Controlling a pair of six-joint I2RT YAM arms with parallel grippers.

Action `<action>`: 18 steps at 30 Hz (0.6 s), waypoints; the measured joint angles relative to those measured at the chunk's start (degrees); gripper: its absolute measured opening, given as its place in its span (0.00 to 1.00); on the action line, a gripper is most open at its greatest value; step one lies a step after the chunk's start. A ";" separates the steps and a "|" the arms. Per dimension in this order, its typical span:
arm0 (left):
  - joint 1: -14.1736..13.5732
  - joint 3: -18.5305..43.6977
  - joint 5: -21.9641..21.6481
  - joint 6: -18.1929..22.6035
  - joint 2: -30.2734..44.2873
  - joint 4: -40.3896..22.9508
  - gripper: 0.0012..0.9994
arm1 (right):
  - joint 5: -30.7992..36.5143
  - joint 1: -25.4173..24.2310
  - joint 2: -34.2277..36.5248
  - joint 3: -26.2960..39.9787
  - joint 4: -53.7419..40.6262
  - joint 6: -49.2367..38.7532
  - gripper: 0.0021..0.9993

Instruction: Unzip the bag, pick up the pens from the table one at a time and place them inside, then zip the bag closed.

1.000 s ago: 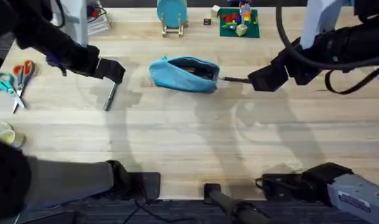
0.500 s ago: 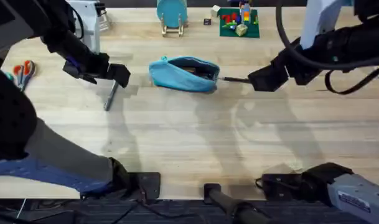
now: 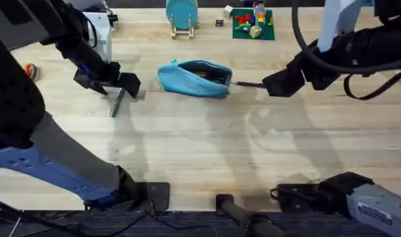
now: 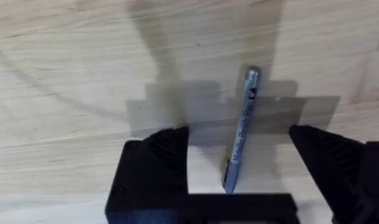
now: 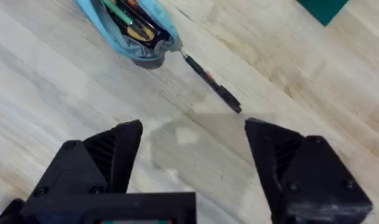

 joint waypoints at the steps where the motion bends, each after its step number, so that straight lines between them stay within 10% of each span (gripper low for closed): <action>1: 0.00 0.06 -0.11 -0.18 0.10 0.00 0.98 | 0.00 0.00 0.00 0.00 0.02 0.00 1.00; 5: 0.02 0.32 -1.14 -0.22 0.41 0.28 0.81 | 0.00 0.00 0.00 0.00 0.03 -0.01 1.00; 14: 0.17 0.64 -0.21 -0.40 0.57 -0.13 0.08 | 0.00 0.00 0.00 -0.01 0.02 0.00 1.00; 18: 0.13 0.79 -0.15 -0.39 0.57 -0.52 0.05 | 0.00 0.00 0.00 -0.01 0.02 -0.01 1.00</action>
